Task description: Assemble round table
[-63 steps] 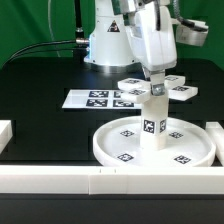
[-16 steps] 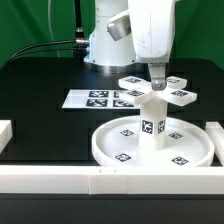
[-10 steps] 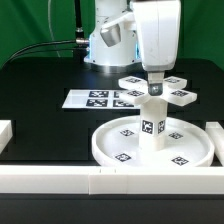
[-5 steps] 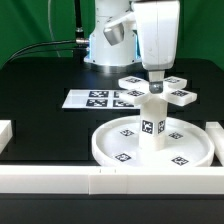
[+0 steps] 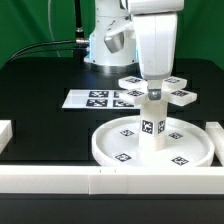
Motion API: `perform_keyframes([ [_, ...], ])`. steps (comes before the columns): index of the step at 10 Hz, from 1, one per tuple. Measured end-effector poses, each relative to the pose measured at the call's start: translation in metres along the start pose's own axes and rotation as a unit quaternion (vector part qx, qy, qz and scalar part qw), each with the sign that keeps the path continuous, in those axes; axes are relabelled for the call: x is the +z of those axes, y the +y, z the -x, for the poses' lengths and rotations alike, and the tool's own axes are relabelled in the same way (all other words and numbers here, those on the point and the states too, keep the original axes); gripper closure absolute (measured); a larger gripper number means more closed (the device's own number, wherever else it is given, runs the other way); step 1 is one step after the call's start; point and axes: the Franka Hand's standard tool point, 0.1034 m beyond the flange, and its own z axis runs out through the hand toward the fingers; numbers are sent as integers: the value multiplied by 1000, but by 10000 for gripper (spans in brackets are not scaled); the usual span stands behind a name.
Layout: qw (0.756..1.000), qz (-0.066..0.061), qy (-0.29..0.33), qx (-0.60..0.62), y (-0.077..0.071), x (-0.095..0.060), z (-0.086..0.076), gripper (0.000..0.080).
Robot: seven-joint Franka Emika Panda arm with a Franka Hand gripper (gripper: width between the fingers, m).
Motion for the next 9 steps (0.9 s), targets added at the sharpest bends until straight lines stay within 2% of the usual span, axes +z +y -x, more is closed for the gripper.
perform_keyframes([
  [5,1000,-7,0,6,-3,8,0,151],
  [7,1000,-6,0,6,-2,7,0,352],
  [9,1000,-6,0,7,-2,7,1,352],
])
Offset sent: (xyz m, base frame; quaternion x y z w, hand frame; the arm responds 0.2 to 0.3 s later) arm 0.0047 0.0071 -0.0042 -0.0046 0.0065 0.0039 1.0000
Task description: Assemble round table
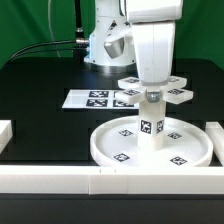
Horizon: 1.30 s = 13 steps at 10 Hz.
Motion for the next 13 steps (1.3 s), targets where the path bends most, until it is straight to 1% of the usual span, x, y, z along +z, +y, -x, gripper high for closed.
perform_keyframes([
  [2,1000,0,0,10,0,0,0,352],
  [5,994,0,1,106,0,0,0,351],
  [6,983,-5,0,184,-2,1,-3,351],
  [7,967,-13,0,255,-3,1,-5,351],
  [8,951,-13,2,309,-3,1,-4,351],
  [9,946,-5,8,325,0,1,-4,351],
  [10,932,1,13,362,1,1,-4,351],
  [12,908,0,13,418,2,1,-4,351],
  [13,892,0,14,453,2,0,-4,351],
])
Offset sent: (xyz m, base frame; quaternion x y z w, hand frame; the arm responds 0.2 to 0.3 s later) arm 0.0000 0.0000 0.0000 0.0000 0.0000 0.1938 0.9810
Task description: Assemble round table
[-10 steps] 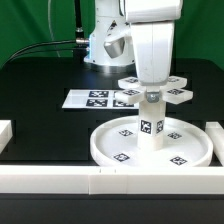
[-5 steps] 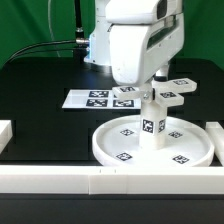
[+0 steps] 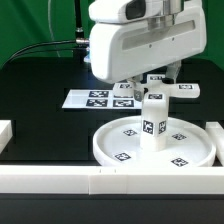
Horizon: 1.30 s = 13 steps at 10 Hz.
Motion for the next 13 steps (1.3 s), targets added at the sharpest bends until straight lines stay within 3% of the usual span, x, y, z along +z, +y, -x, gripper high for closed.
perform_keyframes([
  [2,998,0,1,64,0,0,0,351],
  [5,974,-1,1,227,0,0,0,351],
  [7,939,-6,3,345,1,0,0,351],
  [10,909,-5,12,418,2,0,-2,351],
  [13,869,-14,15,494,3,-1,-2,351],
])
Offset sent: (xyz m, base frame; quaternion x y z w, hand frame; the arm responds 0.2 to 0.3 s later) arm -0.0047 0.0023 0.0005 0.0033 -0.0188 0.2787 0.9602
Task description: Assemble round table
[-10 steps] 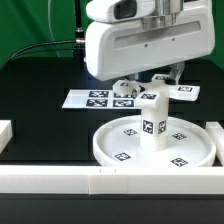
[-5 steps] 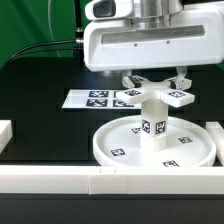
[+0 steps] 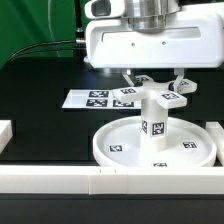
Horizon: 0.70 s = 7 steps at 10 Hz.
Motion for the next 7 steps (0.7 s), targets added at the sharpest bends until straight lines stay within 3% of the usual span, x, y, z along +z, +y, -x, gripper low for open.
perform_keyframes([
  [4,983,-22,-13,182,1,-2,-1,351],
  [7,972,-22,-11,233,1,-1,-1,351],
])
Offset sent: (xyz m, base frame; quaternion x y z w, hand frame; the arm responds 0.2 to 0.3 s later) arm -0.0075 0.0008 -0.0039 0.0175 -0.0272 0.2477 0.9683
